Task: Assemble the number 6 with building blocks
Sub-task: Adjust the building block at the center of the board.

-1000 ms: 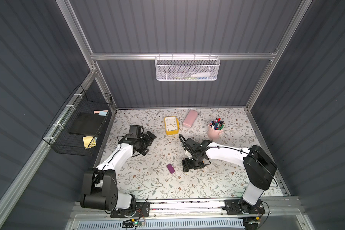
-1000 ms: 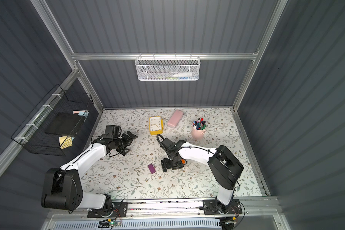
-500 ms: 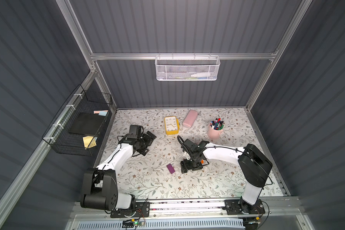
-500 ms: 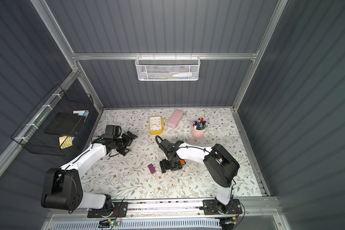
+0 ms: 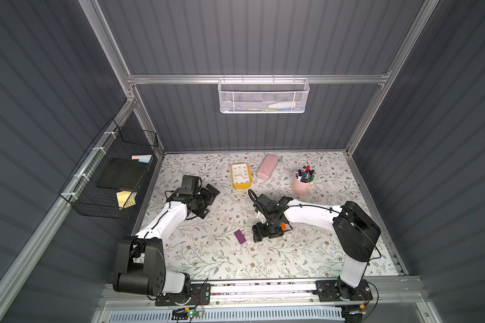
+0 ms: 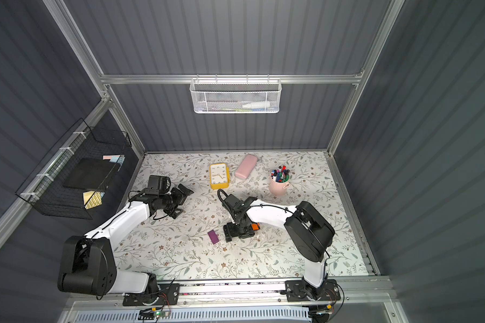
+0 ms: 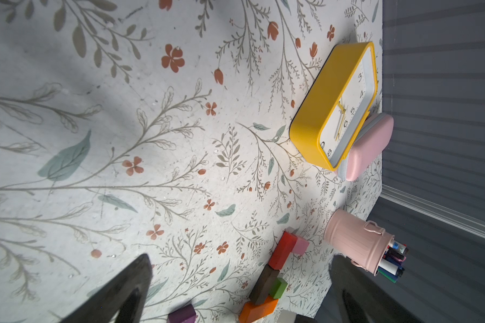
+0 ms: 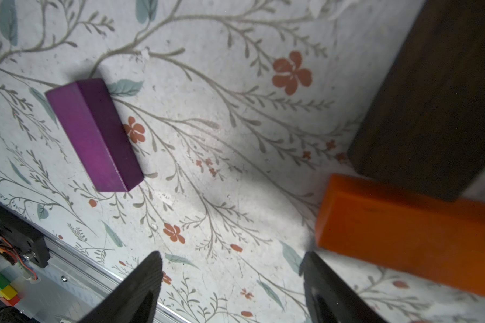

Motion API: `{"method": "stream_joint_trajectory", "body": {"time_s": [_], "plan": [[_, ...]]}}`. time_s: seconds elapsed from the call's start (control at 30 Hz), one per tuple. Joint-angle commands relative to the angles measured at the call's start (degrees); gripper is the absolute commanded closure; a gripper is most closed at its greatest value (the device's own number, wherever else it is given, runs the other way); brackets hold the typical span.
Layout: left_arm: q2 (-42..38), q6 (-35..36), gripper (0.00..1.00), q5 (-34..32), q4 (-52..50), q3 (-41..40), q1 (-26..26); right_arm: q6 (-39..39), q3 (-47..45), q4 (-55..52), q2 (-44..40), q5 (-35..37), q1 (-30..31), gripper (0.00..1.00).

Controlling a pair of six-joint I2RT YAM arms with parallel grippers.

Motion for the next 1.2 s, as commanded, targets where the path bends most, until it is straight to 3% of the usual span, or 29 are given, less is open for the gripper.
{"method": "stream_joint_trajectory", "body": {"time_s": [0.0, 0.5, 0.97, 1.17], "plan": [[-0.7, 0.9, 0.01, -0.8, -1.4, 1.4, 0.3, -0.9, 1.5, -1.3, 1.4, 0.2, 0.2, 0.2], [-1.5, 0.9, 0.01, -0.8, -1.7, 1.0, 0.3, -1.0, 2.6, -1.6, 1.8, 3.6, -0.2, 0.2], [-2.3, 1.0, 0.01, -1.0, -2.0, 0.6, 0.3, -1.1, 3.3, -2.7, -0.2, 1.9, -0.2, 0.21], [-2.5, 1.1, 0.01, -1.1, -2.1, 0.6, 0.3, -2.7, 6.2, -6.0, -1.8, 1.4, 2.7, 0.21]]}}
